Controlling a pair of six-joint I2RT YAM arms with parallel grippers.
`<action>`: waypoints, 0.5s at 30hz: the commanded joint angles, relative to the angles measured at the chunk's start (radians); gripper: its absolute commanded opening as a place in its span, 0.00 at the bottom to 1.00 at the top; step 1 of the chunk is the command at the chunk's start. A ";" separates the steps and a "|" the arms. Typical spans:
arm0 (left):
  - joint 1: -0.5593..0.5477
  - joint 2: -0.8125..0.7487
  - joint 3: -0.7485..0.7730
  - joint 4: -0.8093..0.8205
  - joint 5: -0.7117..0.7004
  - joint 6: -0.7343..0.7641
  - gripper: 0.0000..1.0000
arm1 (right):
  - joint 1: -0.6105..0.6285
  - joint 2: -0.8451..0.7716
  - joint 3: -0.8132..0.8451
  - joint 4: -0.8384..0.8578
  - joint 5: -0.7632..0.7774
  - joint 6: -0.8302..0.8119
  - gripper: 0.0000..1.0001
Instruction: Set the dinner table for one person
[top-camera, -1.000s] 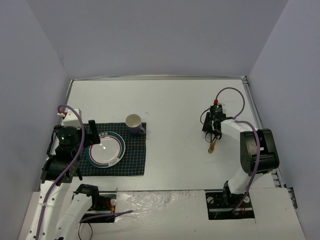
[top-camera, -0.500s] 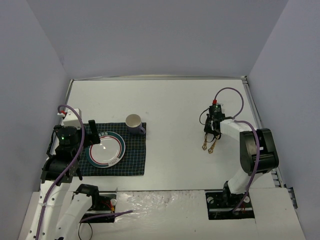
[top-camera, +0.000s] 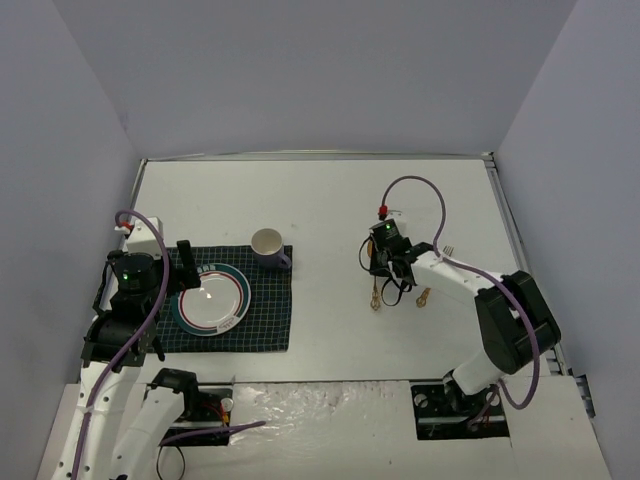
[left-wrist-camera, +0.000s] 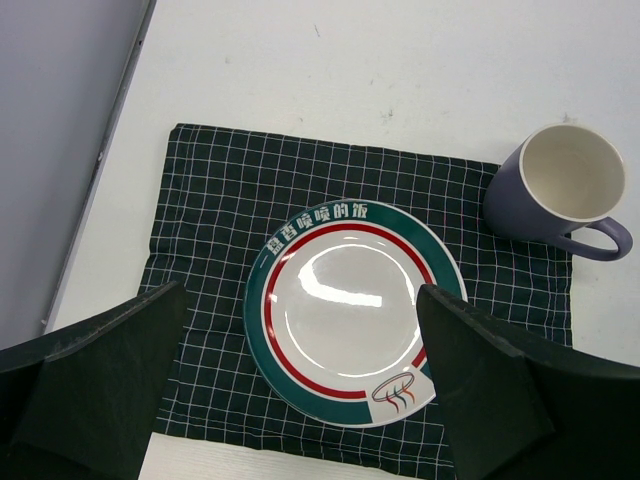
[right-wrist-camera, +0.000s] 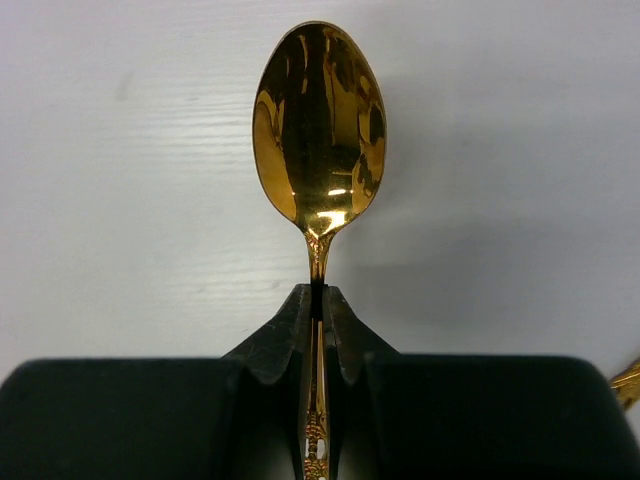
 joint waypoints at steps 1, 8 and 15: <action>0.005 0.000 0.010 0.041 0.002 -0.007 0.97 | 0.144 -0.107 0.008 -0.003 0.077 0.165 0.00; 0.007 -0.009 0.010 0.038 -0.009 -0.011 0.97 | 0.398 -0.091 0.068 -0.041 0.126 0.352 0.00; 0.008 -0.017 0.010 0.037 -0.013 -0.014 0.97 | 0.569 0.042 0.191 -0.055 0.140 0.450 0.00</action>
